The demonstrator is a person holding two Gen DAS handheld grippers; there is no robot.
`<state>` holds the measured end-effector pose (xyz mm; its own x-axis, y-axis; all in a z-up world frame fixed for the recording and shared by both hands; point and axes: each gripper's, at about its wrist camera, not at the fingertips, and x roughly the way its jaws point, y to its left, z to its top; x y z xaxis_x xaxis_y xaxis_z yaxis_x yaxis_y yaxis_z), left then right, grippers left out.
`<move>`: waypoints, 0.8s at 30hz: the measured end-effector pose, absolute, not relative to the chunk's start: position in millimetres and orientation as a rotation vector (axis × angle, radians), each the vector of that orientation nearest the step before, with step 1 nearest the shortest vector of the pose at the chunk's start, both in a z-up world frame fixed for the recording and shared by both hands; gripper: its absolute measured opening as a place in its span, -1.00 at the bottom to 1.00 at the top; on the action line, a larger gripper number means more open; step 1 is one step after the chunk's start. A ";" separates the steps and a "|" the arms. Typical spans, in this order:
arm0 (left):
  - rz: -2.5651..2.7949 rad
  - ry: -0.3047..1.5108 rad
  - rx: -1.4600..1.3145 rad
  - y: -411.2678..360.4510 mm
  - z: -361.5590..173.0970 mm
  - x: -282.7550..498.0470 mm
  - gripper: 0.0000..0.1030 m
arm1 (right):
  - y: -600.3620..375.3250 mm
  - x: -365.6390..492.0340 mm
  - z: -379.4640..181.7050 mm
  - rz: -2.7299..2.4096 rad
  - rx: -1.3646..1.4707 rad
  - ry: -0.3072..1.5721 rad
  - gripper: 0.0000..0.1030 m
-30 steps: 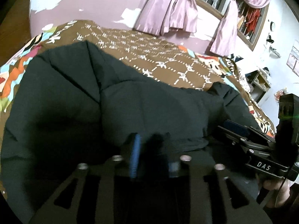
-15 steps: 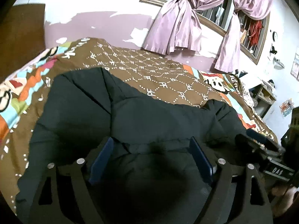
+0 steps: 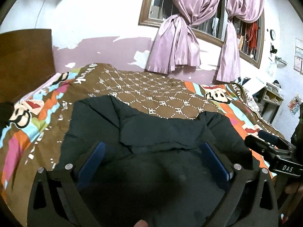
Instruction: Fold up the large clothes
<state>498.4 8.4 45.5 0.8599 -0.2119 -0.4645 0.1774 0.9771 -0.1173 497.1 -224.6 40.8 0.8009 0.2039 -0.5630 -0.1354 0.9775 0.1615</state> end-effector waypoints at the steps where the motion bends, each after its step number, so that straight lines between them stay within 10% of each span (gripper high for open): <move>1: -0.200 0.487 -0.071 9.0 48.4 493.0 0.95 | -225.5 492.5 45.8 0.182 0.116 0.613 1.00; 24: -0.156 0.434 -0.002 26.3 117.6 333.8 0.97 | -191.6 351.3 131.3 0.366 -0.017 0.553 1.00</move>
<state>333.8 26.3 117.6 0.8956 -0.1509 -0.4185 0.1501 0.9881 -0.0349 351.3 -191.6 131.3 0.7883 0.3349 -0.5162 -0.3440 0.9354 0.0816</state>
